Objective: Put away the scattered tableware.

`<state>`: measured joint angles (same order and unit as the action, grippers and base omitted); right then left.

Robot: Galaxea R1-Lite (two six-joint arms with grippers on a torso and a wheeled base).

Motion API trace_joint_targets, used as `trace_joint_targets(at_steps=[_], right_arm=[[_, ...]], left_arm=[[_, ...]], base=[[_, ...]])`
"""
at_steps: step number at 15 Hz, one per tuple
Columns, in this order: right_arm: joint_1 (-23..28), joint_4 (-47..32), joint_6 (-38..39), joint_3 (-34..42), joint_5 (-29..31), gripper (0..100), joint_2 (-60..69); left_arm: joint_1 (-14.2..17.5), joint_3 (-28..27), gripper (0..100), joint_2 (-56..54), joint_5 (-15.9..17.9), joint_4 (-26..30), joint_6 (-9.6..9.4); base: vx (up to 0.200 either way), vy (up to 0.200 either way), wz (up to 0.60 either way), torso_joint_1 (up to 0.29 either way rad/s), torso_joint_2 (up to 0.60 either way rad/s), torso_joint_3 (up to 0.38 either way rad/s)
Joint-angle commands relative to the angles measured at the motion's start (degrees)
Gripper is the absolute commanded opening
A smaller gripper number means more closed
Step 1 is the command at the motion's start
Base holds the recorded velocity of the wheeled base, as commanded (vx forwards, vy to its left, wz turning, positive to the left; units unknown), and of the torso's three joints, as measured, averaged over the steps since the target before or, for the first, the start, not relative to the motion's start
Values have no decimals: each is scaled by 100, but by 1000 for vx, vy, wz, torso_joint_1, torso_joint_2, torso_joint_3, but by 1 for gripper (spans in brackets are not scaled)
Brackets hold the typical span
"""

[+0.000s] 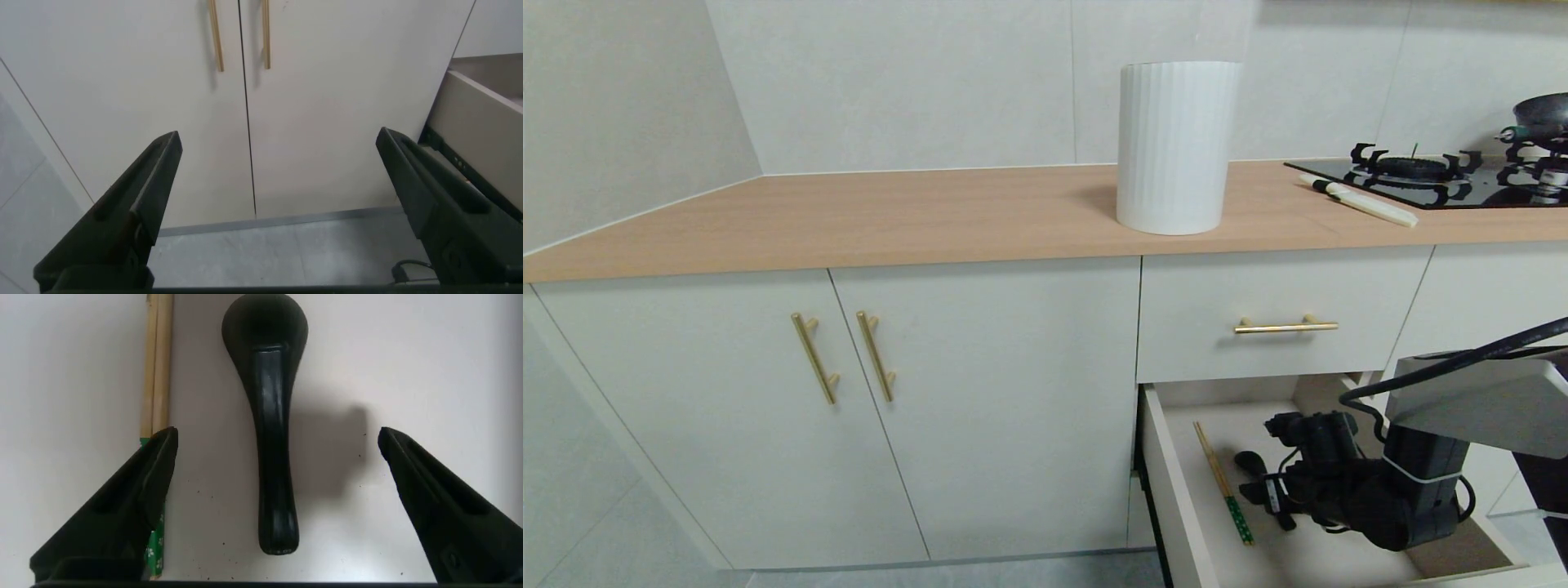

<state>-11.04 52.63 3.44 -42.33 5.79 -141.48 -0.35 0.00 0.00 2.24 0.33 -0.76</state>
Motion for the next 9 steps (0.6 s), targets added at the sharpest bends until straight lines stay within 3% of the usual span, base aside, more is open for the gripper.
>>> trace_joint_targets(at_steps=[1,4,9], right_arm=[[-3,2,-1,23,1,100,51],[-21,2,43,198,1,100,385],[-12,-402,87,972,-34,100,2775]], left_arm=[[0,0,100,0,4,2,5],[0,0,100,0,-5,2,5],[0,0,100,0,4,2,-4]], base=[[0,0,0,0,0,0],[0,0,0,0,0,0],[0,0,0,0,0,0]])
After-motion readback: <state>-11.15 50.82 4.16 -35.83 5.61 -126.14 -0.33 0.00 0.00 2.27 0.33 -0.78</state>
